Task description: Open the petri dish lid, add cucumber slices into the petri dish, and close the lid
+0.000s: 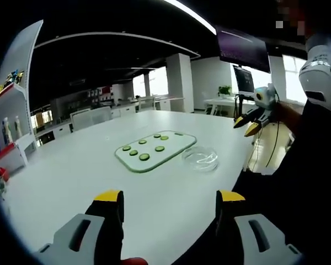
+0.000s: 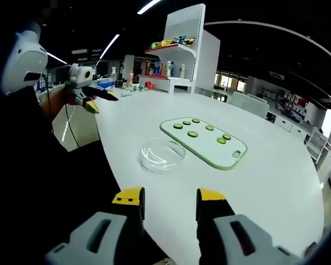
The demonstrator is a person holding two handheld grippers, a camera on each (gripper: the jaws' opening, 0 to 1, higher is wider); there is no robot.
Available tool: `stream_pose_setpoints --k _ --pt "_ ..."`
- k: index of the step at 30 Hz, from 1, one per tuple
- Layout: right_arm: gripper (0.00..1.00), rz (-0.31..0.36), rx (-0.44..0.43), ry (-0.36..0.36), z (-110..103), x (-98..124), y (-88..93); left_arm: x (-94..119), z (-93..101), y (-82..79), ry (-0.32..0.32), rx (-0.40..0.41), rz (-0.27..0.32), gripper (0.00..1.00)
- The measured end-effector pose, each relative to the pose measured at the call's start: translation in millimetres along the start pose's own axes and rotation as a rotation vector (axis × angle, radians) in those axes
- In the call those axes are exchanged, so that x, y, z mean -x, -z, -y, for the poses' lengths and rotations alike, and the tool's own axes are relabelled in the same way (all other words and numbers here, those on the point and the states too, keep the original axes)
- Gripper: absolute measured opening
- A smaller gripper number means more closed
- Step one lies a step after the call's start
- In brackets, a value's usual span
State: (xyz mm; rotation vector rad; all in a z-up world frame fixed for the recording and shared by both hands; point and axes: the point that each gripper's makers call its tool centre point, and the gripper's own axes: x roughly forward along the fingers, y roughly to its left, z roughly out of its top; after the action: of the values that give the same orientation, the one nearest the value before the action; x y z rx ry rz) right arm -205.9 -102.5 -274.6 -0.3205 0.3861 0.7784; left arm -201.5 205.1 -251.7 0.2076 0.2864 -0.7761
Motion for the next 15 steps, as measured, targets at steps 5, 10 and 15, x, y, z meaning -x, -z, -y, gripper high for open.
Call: stream_pose_setpoints --k 5,10,15 --pt "0.39 0.008 0.000 -0.012 1 -6 -0.4 -9 9.0 -6.1 0.050 -0.012 0.027 0.70" --pt "0.40 0.029 0.002 -0.024 0 -10 -4.7 -16 11.0 -9.6 0.077 -0.008 0.049 0.70" --pt "0.41 0.046 0.008 -0.037 -1 -14 -6.2 -22 15.4 -11.8 0.112 -0.001 0.068 0.70"
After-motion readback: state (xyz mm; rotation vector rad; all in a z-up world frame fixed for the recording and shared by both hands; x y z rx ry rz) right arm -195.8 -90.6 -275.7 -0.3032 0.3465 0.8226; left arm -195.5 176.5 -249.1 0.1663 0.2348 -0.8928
